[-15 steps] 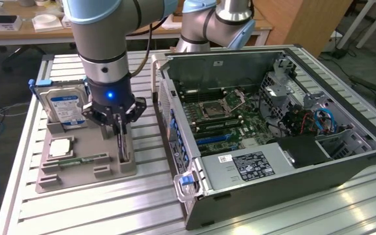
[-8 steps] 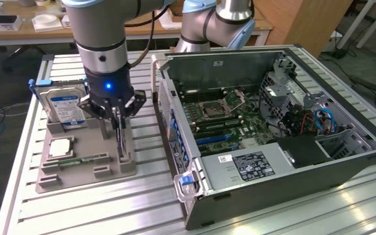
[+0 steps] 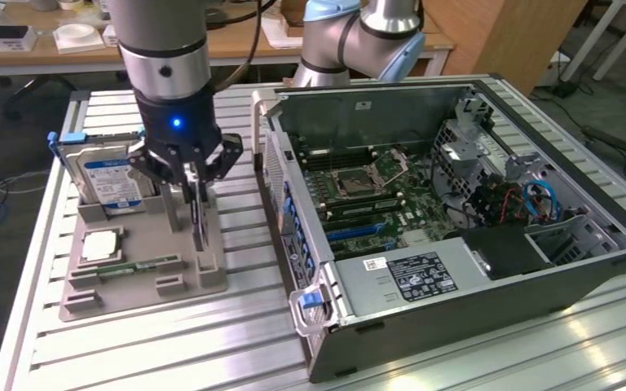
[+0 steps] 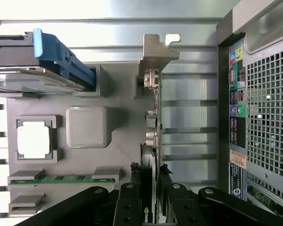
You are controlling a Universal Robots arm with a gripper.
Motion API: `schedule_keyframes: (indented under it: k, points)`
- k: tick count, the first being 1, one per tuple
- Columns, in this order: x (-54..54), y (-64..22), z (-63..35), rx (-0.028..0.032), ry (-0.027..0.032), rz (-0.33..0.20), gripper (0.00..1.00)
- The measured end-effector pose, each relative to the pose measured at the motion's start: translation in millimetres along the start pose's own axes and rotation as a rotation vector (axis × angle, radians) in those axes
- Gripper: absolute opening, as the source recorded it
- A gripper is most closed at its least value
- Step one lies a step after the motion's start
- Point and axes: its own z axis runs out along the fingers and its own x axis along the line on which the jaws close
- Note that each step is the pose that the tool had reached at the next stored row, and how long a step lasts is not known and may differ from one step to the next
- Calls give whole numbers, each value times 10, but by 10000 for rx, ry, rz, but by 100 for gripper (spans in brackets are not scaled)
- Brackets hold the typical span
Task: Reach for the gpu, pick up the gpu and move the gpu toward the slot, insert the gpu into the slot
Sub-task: 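Pick up the gpu and move the gpu toward the slot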
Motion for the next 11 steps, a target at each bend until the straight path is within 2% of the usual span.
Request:
schedule_keyframes:
  k: [11]
  points:
    - [-5,21,-497,1,1,1,26]
